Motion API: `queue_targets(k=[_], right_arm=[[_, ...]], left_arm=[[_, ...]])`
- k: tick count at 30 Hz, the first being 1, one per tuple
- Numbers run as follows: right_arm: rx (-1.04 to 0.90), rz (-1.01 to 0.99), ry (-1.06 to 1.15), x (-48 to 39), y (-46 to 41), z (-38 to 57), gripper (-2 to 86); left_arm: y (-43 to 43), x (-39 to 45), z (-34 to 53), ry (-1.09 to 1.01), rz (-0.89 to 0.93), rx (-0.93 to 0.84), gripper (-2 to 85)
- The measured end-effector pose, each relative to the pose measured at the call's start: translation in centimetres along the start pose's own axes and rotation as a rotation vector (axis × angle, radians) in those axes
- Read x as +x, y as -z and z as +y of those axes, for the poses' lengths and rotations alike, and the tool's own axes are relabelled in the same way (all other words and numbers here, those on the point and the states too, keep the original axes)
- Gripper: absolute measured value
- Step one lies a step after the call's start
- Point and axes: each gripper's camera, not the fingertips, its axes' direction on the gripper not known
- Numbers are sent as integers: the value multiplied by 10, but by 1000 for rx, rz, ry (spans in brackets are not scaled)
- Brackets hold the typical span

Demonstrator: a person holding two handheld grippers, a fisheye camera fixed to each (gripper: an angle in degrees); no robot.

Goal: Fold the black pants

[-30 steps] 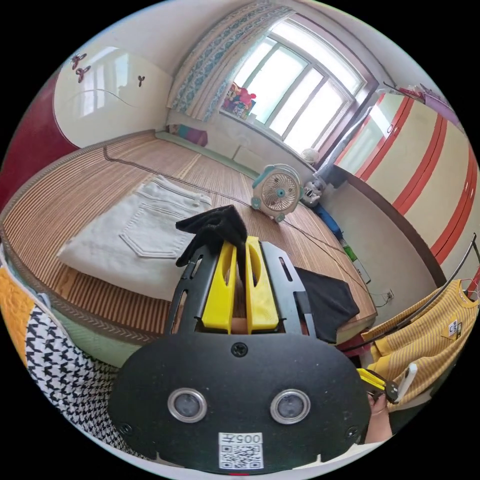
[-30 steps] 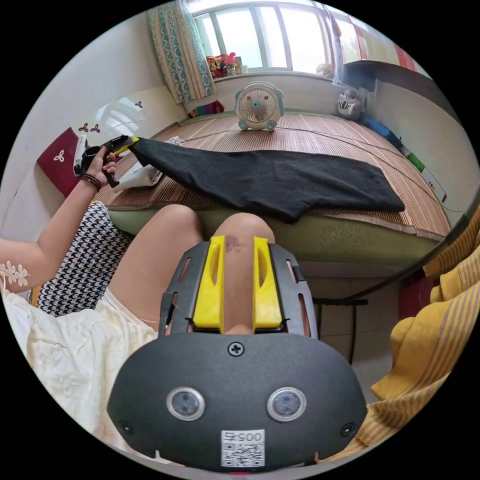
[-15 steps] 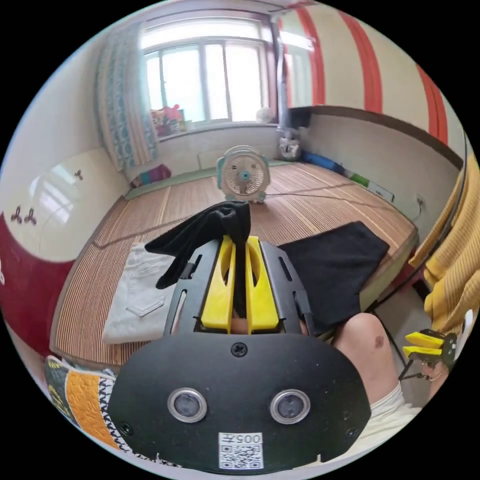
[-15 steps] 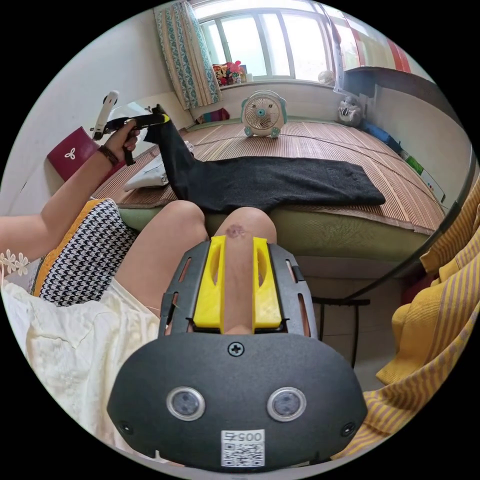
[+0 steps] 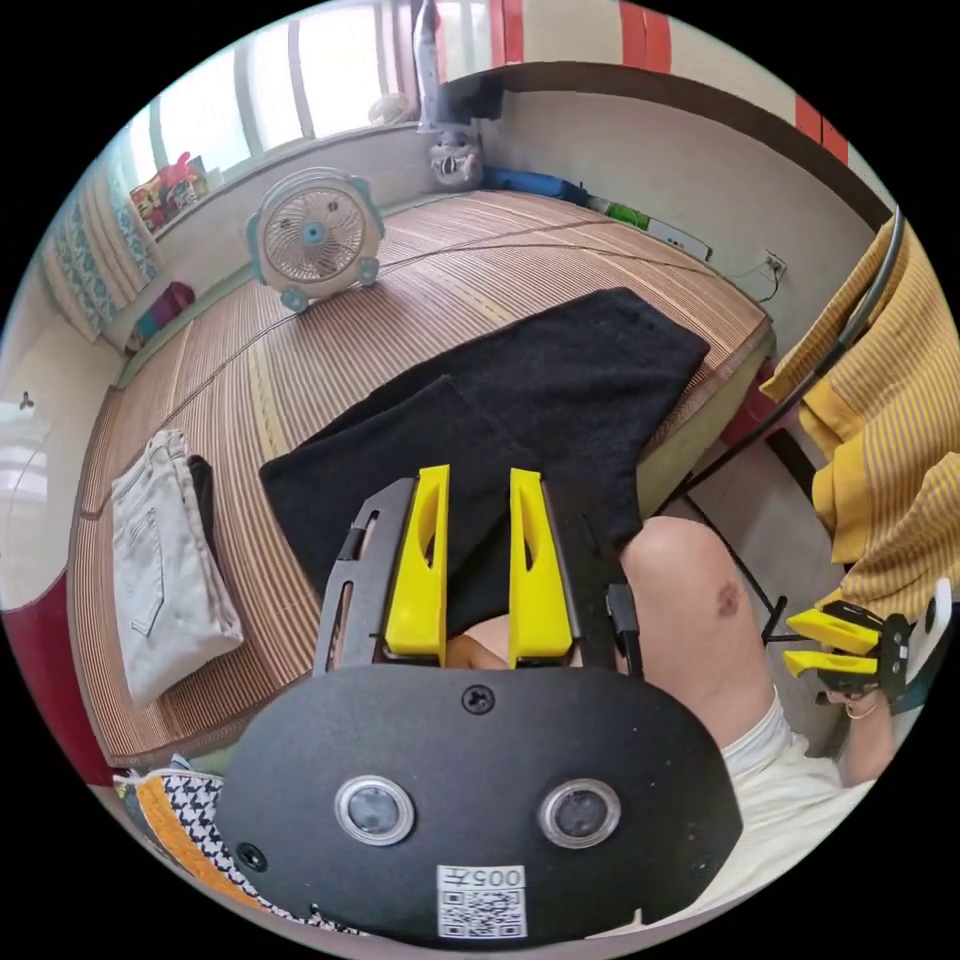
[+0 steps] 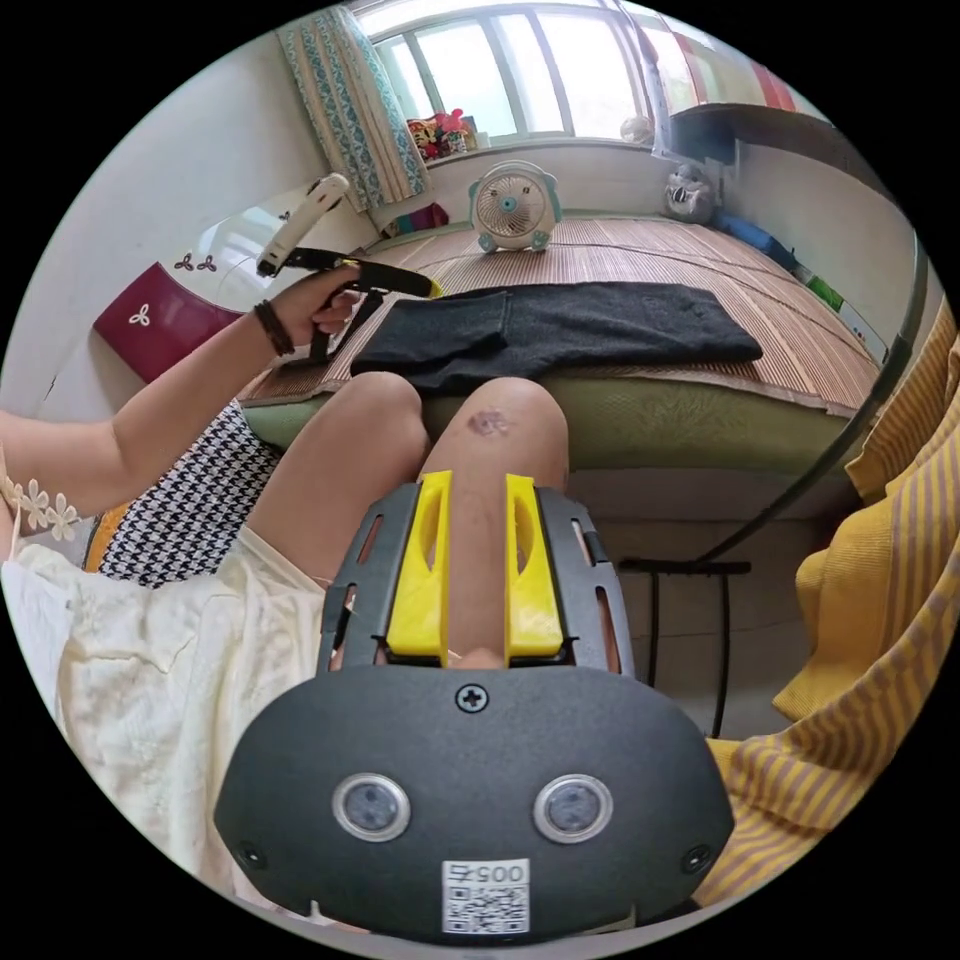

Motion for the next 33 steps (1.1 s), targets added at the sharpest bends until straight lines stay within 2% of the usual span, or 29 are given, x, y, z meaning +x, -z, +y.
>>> queue_targets(k=[7, 11, 13, 15, 20, 25, 33], right_arm=[[0, -40, 40, -14, -28, -35, 71], [-3, -20, 76, -31, -46, -57, 70], [-5, -13, 74, -39, -61, -72, 73], [-9, -3, 70, -43, -73, -88, 73], [19, 62, 24, -43, -111, -142, 73], [-24, 96, -25, -24, -184, -212, 76], [-121, 33, -66, -2, -260, -277, 79]], left_arm=[[-26, -54, 33, 128, 2, -31, 95], [-85, -63, 50, 105, -65, -218, 95], [-91, -66, 58, 95, -56, -155, 93], [-92, -79, 61, 144, 6, -143, 94], [-96, -86, 71, 131, 15, -102, 93], [-99, -100, 81, 167, 57, -75, 92], [-105, -118, 92, 177, 80, -67, 91]])
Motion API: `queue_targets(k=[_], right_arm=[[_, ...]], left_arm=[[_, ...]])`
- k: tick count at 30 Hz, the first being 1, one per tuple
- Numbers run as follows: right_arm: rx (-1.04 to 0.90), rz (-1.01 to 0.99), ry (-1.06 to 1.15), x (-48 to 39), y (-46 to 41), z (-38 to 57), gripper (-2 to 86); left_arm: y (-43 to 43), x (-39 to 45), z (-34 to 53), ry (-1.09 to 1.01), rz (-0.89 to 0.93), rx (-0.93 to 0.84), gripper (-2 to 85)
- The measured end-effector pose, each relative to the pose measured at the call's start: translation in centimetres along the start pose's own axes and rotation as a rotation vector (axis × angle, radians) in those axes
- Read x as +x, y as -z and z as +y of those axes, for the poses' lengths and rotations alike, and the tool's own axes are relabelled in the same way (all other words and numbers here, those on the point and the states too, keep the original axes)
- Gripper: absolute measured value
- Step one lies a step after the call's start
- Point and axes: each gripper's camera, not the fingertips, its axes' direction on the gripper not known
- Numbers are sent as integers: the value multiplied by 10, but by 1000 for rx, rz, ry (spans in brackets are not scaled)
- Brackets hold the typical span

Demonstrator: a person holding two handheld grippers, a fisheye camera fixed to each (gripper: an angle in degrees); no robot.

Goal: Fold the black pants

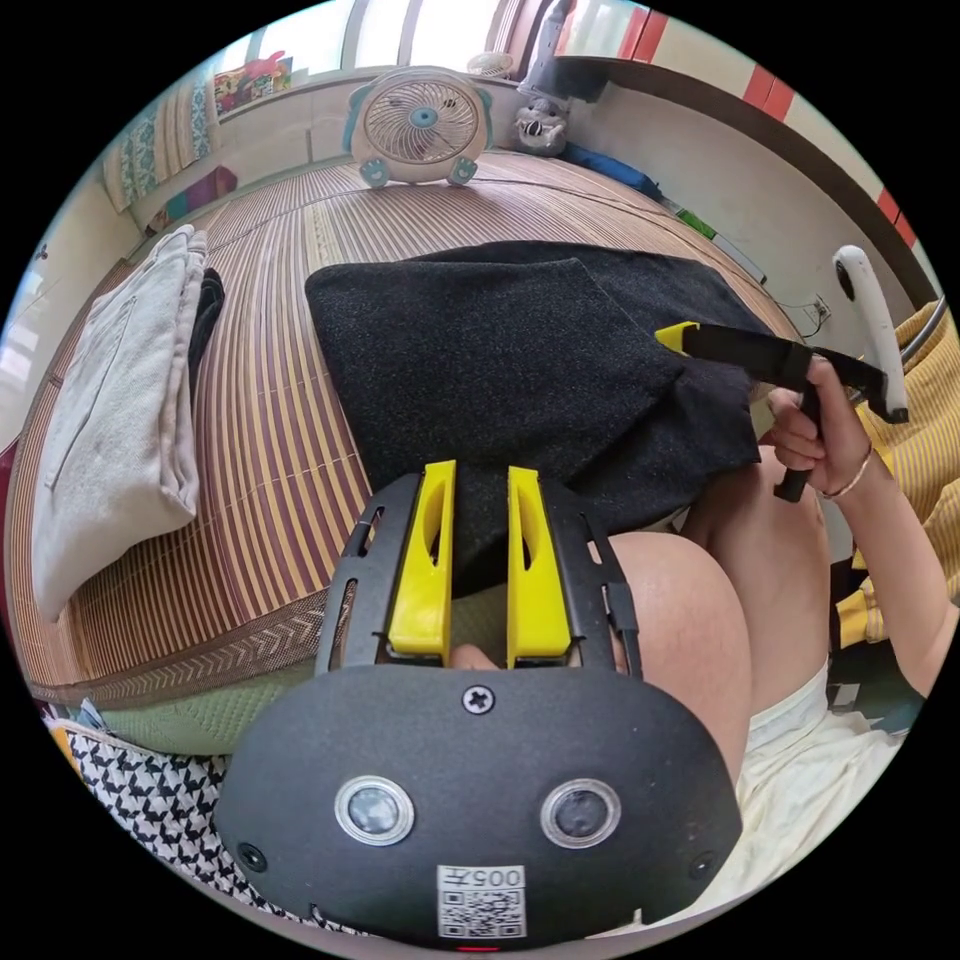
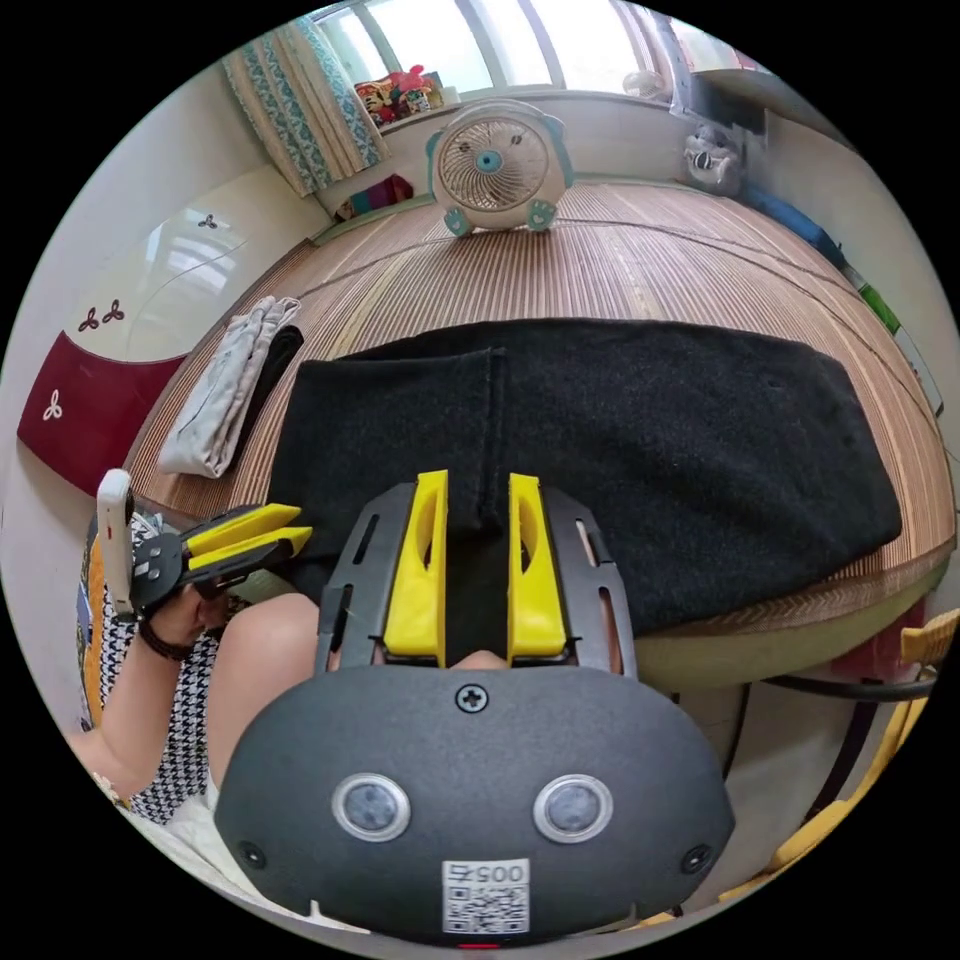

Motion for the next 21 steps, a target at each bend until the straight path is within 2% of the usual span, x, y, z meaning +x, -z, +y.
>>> queue_targets(k=[2, 5, 13, 21], right_arm=[[-48, 36, -2, -3, -20, -3, 77], [-5, 67, 9, -13, -24, 3, 68], [-3, 110, 70, -36, -23, -3, -6], [250, 162, 192, -82, 50, 6, -11]], left_arm=[[-1, -5, 3, 2, 7, 5, 90], [-3, -11, 6, 30, 4, 13, 86], [-3, -29, 22, 120, 40, 82, 79], [31, -27, 34, 115, 38, 237, 89]])
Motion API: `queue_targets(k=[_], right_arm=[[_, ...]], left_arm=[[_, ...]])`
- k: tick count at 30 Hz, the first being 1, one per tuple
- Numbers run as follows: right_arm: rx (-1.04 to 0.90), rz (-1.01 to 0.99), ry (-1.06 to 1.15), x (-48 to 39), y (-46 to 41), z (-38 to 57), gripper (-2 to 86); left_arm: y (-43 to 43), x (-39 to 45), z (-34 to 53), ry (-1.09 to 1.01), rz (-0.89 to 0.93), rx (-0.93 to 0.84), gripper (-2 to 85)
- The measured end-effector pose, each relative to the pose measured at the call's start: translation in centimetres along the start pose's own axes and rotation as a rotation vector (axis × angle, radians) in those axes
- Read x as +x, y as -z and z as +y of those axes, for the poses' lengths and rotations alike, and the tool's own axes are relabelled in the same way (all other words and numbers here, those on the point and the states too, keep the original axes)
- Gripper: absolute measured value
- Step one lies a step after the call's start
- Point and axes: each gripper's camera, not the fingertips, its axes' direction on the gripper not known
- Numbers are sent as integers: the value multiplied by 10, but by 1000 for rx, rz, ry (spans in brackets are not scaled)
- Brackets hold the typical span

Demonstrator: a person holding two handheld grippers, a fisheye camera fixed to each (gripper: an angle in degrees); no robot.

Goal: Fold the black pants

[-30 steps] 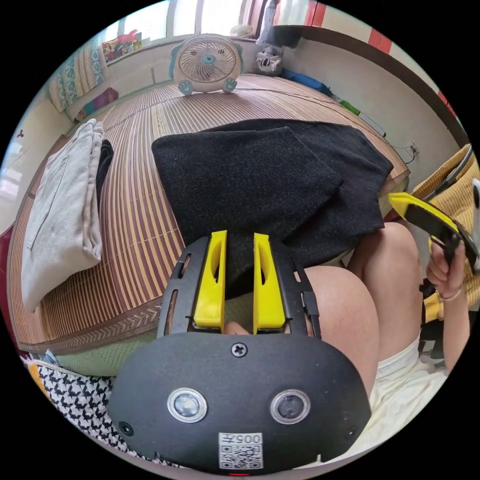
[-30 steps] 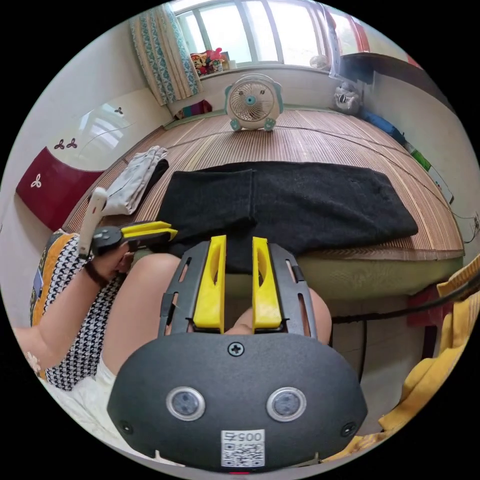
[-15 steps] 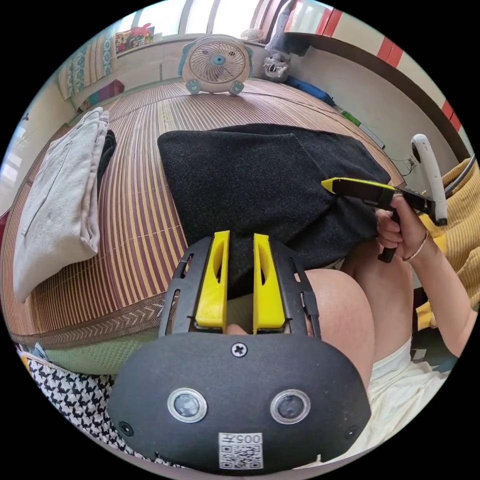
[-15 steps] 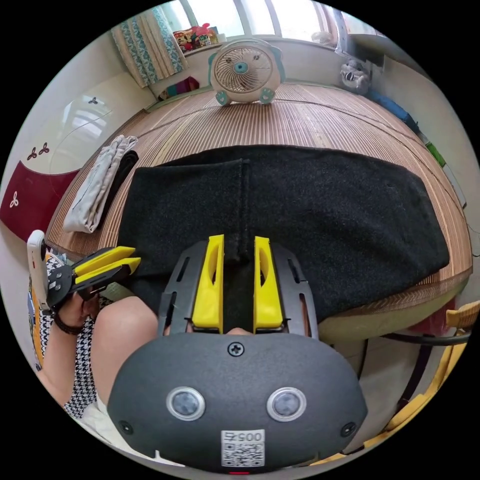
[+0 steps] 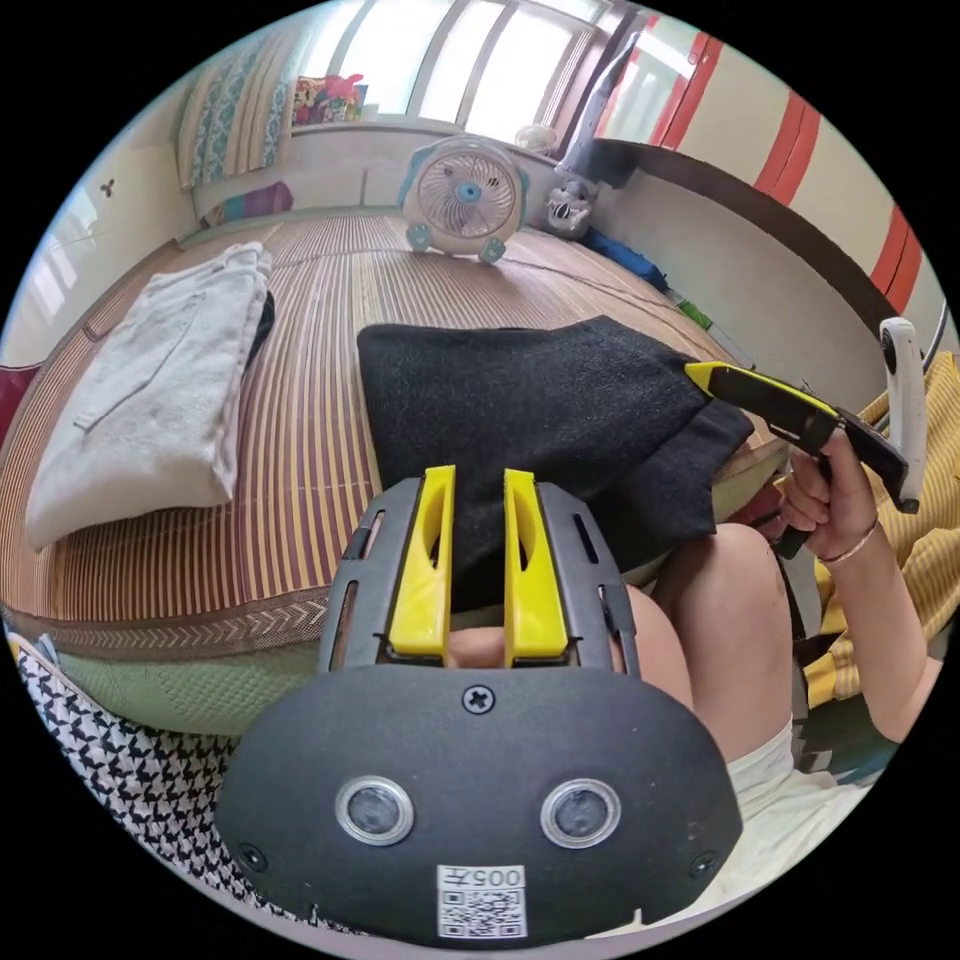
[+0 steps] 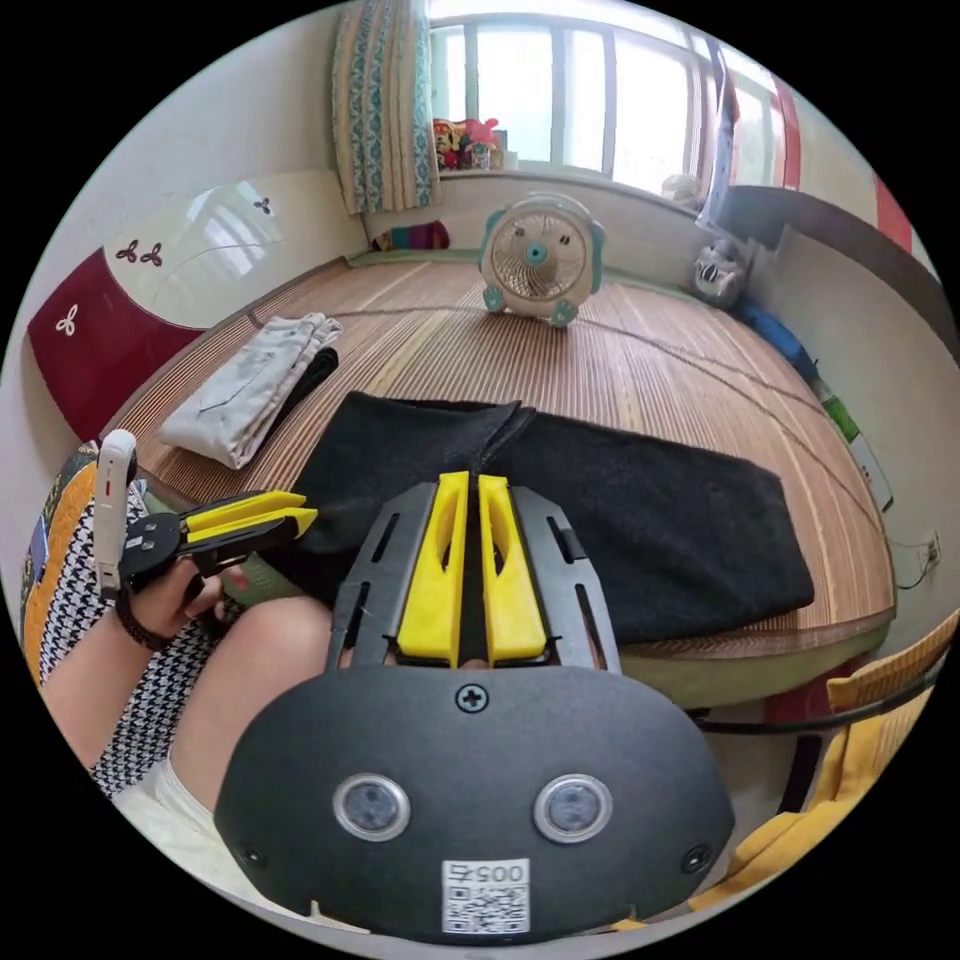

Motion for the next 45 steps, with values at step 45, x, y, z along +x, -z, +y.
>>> queue_targets(k=[45], right_arm=[[-106, 147, -142, -9, -197, -27, -15]], left_arm=[[-157, -7, -125, 237, -246, -15, -7]])
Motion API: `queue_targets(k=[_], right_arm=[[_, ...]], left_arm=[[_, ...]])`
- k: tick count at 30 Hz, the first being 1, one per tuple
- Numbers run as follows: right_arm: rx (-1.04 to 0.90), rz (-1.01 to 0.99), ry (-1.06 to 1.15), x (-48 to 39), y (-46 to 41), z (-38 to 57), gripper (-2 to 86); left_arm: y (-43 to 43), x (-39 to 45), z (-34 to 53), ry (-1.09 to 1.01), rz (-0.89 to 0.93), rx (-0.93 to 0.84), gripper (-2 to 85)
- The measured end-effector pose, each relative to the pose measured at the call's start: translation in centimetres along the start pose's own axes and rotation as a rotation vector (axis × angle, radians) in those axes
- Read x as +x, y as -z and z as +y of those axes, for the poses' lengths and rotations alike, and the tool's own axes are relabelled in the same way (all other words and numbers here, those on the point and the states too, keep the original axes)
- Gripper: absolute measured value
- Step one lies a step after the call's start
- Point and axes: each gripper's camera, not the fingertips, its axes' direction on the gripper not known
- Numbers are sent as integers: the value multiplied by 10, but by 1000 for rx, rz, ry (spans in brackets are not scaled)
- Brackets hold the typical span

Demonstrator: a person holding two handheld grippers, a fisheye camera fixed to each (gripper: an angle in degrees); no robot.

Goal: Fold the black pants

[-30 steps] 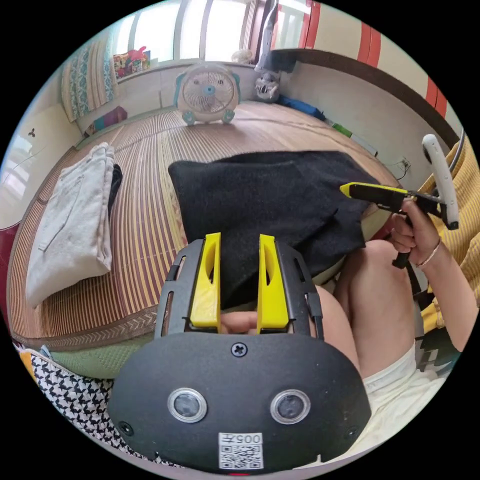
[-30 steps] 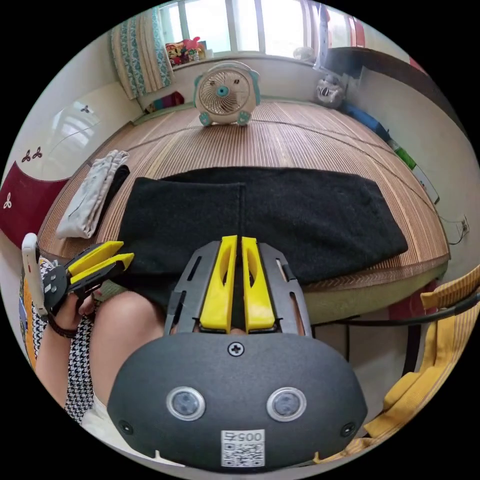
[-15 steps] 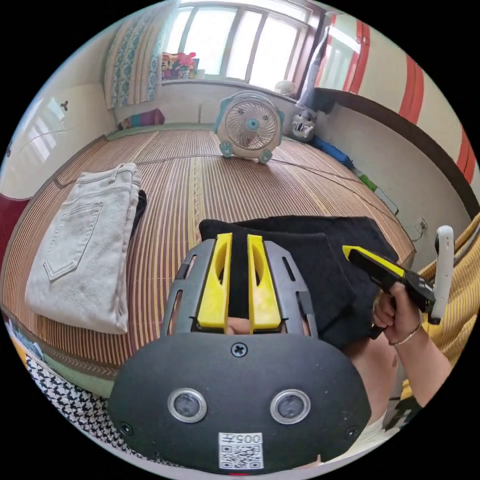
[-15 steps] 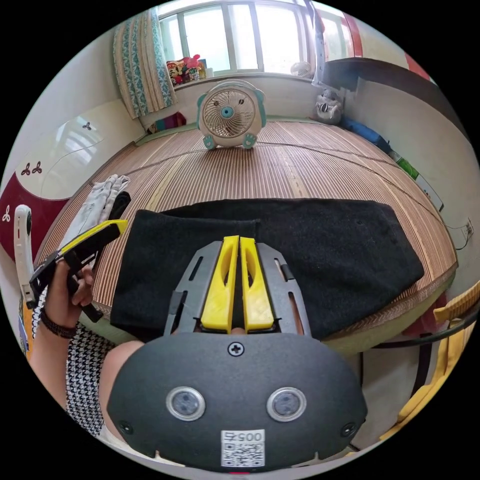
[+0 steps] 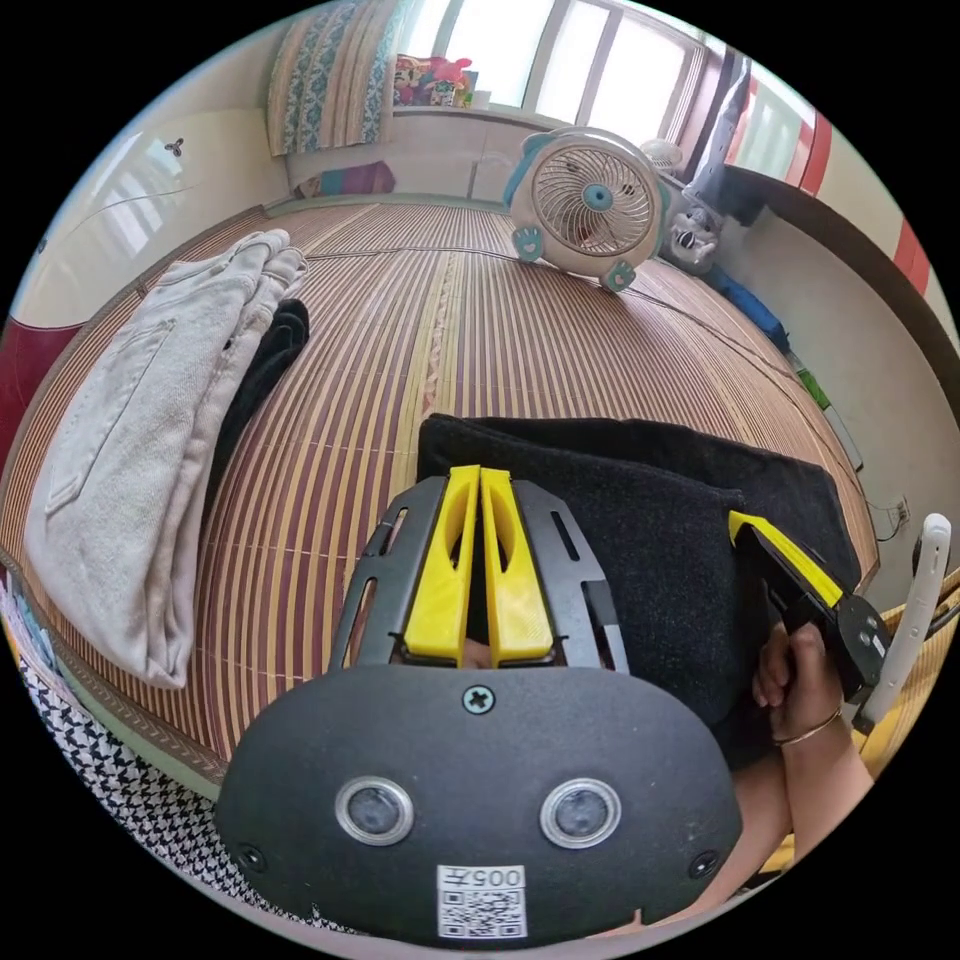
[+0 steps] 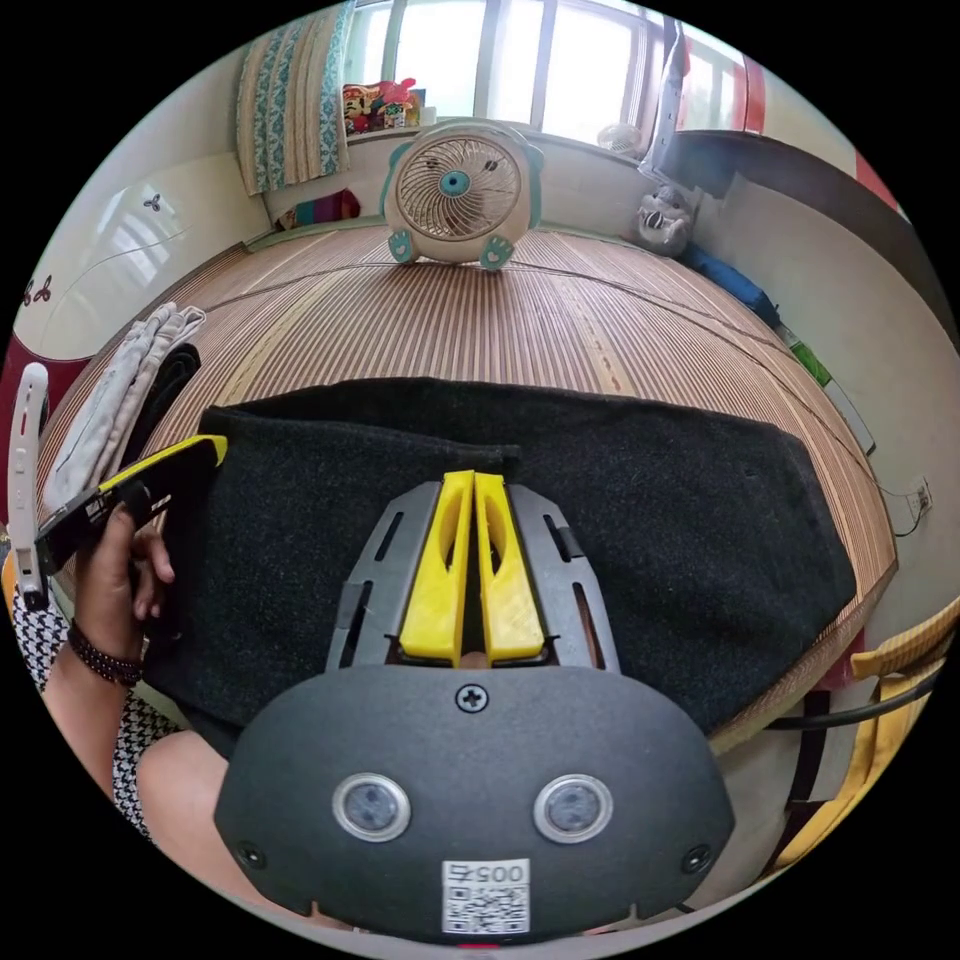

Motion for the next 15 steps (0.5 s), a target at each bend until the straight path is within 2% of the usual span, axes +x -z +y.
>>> queue_targets(k=[4, 11, 15], right_arm=[[12, -9, 0, -2, -1, 1, -13], [20, 80, 50, -21, -5, 2, -10], [14, 26, 18, -9, -6, -1, -11]], left_arm=[[-5, 29, -2, -44, -103, 13, -6], [-31, 109, -3, -188, -469, 11, -7], [-37, 121, -7, -189, -473, 9, -7]])
